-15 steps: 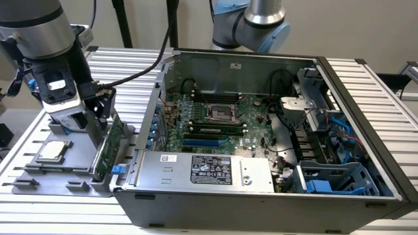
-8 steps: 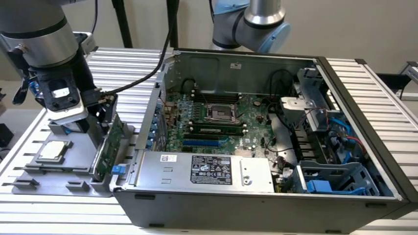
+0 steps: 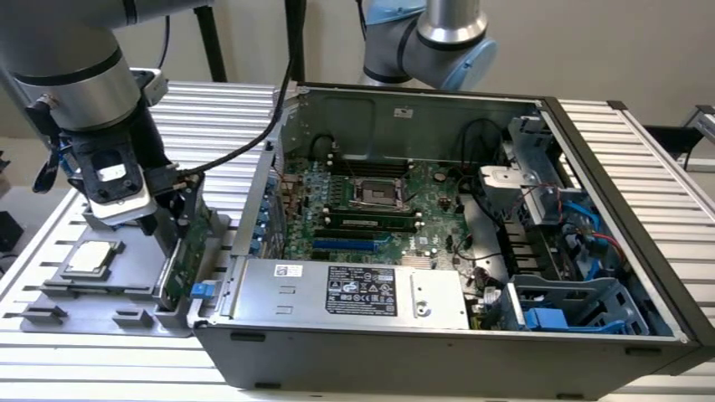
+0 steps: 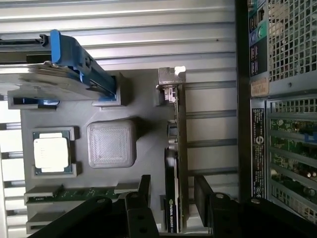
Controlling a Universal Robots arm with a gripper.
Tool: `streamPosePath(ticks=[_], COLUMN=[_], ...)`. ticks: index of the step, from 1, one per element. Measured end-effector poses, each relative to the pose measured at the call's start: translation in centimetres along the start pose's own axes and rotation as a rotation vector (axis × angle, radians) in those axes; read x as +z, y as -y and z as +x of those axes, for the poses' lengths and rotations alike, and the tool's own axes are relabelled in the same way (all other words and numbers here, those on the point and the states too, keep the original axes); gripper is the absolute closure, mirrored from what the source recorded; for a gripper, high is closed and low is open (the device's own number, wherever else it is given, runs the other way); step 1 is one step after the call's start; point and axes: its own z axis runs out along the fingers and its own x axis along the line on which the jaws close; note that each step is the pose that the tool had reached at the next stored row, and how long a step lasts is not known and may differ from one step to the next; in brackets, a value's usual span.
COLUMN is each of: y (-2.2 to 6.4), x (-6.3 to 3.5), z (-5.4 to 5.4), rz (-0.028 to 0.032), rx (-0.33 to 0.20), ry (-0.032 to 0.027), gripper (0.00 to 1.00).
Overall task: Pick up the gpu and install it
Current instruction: 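Pick up the gpu and move the gpu toward the slot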
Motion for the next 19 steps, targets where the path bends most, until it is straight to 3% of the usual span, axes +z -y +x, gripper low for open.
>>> streamPosePath(ticks=[14,16,19], y=[0.05,0.06,0.06], x=[2.55,2.83,3.08], z=[0.1,0.1,0.1], rz=[-0.0004,-0.0007,-0.0014], rx=[0.0,0.0,0.002], ry=[0.0049,0.0081,0.0193], gripper=[0.52,0.52,0.52])
